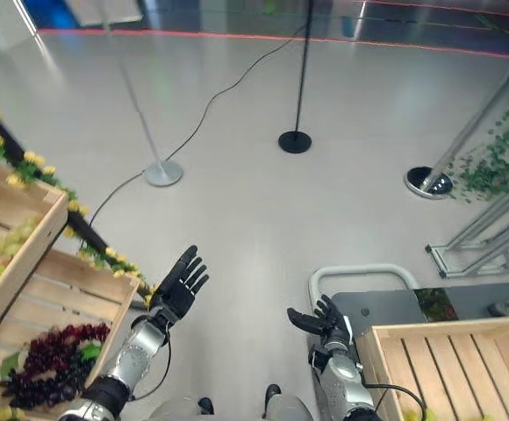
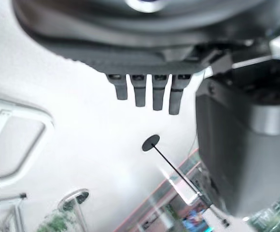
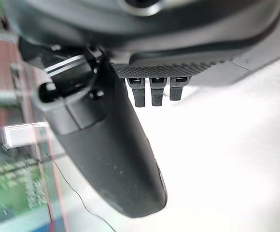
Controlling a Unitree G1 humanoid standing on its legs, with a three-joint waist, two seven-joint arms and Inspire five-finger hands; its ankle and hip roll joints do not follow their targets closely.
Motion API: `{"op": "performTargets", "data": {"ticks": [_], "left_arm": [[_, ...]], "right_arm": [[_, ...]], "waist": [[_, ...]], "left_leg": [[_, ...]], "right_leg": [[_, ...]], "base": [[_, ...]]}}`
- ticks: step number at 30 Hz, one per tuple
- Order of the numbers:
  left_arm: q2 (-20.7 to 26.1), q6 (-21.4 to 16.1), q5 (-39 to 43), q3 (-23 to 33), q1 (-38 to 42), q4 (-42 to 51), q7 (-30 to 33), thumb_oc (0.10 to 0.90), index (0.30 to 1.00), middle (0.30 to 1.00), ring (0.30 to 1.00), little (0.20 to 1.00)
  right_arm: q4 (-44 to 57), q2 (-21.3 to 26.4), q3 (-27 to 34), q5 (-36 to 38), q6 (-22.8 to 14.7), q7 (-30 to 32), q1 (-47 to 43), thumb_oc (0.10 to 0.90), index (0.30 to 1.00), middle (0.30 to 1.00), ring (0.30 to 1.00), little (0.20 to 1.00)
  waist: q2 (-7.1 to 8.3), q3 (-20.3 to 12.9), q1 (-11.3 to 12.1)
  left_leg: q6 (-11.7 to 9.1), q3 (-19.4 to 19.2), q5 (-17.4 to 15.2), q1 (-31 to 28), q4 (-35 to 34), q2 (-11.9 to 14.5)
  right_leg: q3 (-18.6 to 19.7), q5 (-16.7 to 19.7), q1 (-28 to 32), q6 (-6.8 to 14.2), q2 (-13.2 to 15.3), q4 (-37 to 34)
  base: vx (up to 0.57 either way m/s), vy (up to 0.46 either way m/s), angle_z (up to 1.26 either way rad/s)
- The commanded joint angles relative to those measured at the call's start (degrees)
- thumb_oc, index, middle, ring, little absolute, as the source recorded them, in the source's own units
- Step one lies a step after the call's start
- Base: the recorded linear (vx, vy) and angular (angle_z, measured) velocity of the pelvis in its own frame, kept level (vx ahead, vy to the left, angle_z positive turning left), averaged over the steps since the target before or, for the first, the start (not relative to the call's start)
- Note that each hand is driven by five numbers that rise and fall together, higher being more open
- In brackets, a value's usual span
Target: Pick up the fruits from the basket on one side to the basket on the other side
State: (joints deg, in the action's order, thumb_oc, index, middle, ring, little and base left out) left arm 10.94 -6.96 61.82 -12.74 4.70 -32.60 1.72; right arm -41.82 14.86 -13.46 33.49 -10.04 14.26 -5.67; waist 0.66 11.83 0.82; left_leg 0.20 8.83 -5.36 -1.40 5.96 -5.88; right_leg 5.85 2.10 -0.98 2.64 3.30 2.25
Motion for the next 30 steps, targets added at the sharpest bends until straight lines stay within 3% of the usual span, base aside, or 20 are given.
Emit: {"op": "performTargets", "data": {"ticks": [1, 6, 7, 8, 9, 10, 13, 15, 17, 18, 22, 24, 30], "left_arm": [[0.7, -4.8, 0.5, 2.1, 5.9, 3.5, -1.8, 0.8, 0.9, 0.9, 0.9, 0.9], [2.0, -3.9, -3.8, 1.0, 6.4, 4.0, -1.0, 0.8, 0.9, 0.9, 0.9, 0.9], [2.6, -3.6, -4.9, 1.5, 5.5, 5.1, -0.2, 0.8, 0.9, 0.9, 0.9, 0.9], [2.8, -3.3, -5.0, 1.7, 5.2, 5.4, 0.0, 0.8, 0.9, 0.9, 0.9, 0.9], [3.9, -2.8, -4.8, 3.2, 3.9, 6.6, 0.8, 0.8, 0.9, 0.9, 0.9, 0.9], [4.4, -2.0, -4.9, 4.4, 3.3, 7.3, 0.5, 0.8, 0.9, 0.9, 0.9, 0.9], [4.7, -0.4, -4.4, 5.2, 3.3, 6.8, -1.1, 0.8, 0.9, 0.9, 0.9, 0.9], [4.5, -0.3, -4.5, 4.8, 3.0, 7.3, -0.4, 0.8, 0.9, 0.9, 0.9, 0.9], [4.4, -0.3, -4.1, 4.9, 2.6, 7.1, -0.6, 0.8, 0.9, 0.9, 0.9, 0.9], [4.1, -0.2, -3.5, 4.8, 1.8, 8.3, 0.2, 0.8, 0.9, 0.9, 0.9, 0.9], [4.1, -0.5, -4.3, 4.0, 3.1, 9.6, 1.6, 0.8, 0.9, 0.9, 0.9, 0.9], [4.6, -0.9, -8.9, 2.9, 4.3, 9.8, 0.8, 0.8, 0.9, 0.9, 0.9, 0.9], [9.2, -1.2, -24.1, 1.6, 1.8, 14.0, 1.4, 0.8, 0.9, 0.9, 0.9, 0.9]], "right_arm": [[4.4, 2.3, 2.2, -4.7, -9.3, 6.9, -1.1, 0.8, 0.9, 0.9, 0.9, 0.9], [7.5, 3.3, 5.0, -4.4, -8.1, 6.0, 1.3, 0.8, 0.9, 0.9, 0.9, 0.9], [9.1, 2.8, 5.7, -2.2, -7.5, 3.7, 2.0, 0.8, 0.9, 0.9, 0.9, 0.9], [9.3, 2.7, 5.8, -1.7, -7.8, 3.0, 2.0, 0.8, 0.9, 0.9, 0.9, 0.9], [11.0, 1.8, 5.9, -0.8, -8.0, -0.4, 2.1, 0.8, 0.9, 0.9, 0.9, 0.9], [12.6, 1.2, 5.7, -0.7, -8.5, -1.2, 2.2, 0.8, 0.9, 0.9, 0.9, 0.9], [13.8, 0.4, 5.9, -2.7, -11.2, 0.3, 2.8, 0.8, 0.9, 0.9, 0.9, 0.9], [14.3, 0.4, 5.4, -7.6, -15.1, 2.4, 2.0, 0.8, 0.9, 0.9, 0.9, 0.9], [14.8, 0.8, 5.2, -10.5, -16.8, 4.1, 1.3, 0.8, 0.9, 0.9, 0.9, 0.9], [18.1, 2.0, 5.5, -13.7, -16.0, 6.8, 0.6, 0.8, 0.9, 0.9, 0.9, 0.9], [21.2, 5.8, 6.6, -21.3, -15.5, 12.8, -2.3, 0.8, 0.9, 0.9, 0.9, 0.9], [21.3, 9.7, 8.4, -25.1, -14.0, 15.8, -4.3, 0.8, 0.9, 0.9, 0.9, 0.9], [20.1, 17.6, 13.4, -24.8, -10.5, 15.8, -4.7, 0.8, 0.9, 0.9, 0.9, 0.9]], "waist": [[-0.76, -2.2, -2.4], [-0.83, -2.0, -5.0], [-0.79, -1.5, -5.0], [-0.77, -1.4, -4.8], [-0.9, -1.0, -3.7], [-1.22, -0.8, -2.9], [-1.61, -1.1, -2.3], [-1.02, -1.3, -1.0], [-0.37, -1.6, -0.4], [-0.02, -1.6, -0.7], [0.3, -0.7, -0.7], [0.58, 0.1, -0.8], [0.77, 0.7, -0.3]], "left_leg": [[0.8, -5.5, 2.9, -1.8, -2.6, 2.8], [1.2, -7.6, 2.8, -3.8, -5.8, 2.1], [1.3, -9.4, 2.9, -4.6, -6.6, 2.3], [1.3, -10.1, 2.9, -4.9, -6.7, 2.4], [1.4, -13.5, 3.2, -5.5, -7.1, 3.4], [1.4, -15.4, 3.6, -5.4, -7.2, 4.2], [2.1, -15.8, 3.8, -4.0, -6.0, 5.1], [1.5, -16.6, 3.3, -3.2, -4.1, 6.4], [0.9, -17.6, 2.8, -2.9, -3.5, 7.1], [0.1, -17.5, 2.8, -2.5, -2.5, 7.9], [-0.9, -18.5, 3.5, -1.1, -1.8, 9.3], [-1.1, -18.2, 3.5, -0.7, -1.7, 9.3], [-1.3, -18.2, 3.6, -1.9, -3.0, 9.3]], "right_leg": [[-4.2, 1.0, 2.4, 1.0, 0.0, -0.5], [-3.8, 4.4, -0.1, 3.4, 1.0, -2.1], [-7.0, 5.0, -1.4, 4.2, 1.6, -0.8], [-8.2, 5.1, -1.7, 4.4, 1.9, 0.0], [-13.6, 5.7, -2.5, 5.3, 4.3, 4.1], [-15.7, 5.3, -2.4, 5.3, 5.9, 7.2], [-14.8, 3.7, -1.8, 4.5, 7.4, 11.4], [-17.4, 1.6, 1.2, 3.9, 8.8, 7.1], [-18.6, 1.1, 3.1, 4.2, 8.4, 2.6], [-16.7, 0.8, 3.4, 4.0, 7.0, 0.8], [-16.8, 0.6, 3.2, 3.5, 6.3, 0.2], [-16.5, 0.5, 2.9, 3.5, 5.8, 0.1], [-17.2, 0.9, 4.3, 3.5, 5.5, -1.4]], "base": [[-0.06, 0.165, -1.03], [-0.04, 0.099, -0.43], [-0.04, 0.02, -0.5], [-0.06, -0.011, -0.41], [-0.09, -0.03, -0.77], [-0.1, -0.035, -1.09], [-0.04, -0.087, -1.0], [0.03, -0.262, -0.22], [0.06, -0.258, -0.19], [0.06, -0.275, -0.42], [-0.05, -0.12, -0.29], [-0.06, -0.105, -0.07], [-0.01, -0.062, 0.0]]}}
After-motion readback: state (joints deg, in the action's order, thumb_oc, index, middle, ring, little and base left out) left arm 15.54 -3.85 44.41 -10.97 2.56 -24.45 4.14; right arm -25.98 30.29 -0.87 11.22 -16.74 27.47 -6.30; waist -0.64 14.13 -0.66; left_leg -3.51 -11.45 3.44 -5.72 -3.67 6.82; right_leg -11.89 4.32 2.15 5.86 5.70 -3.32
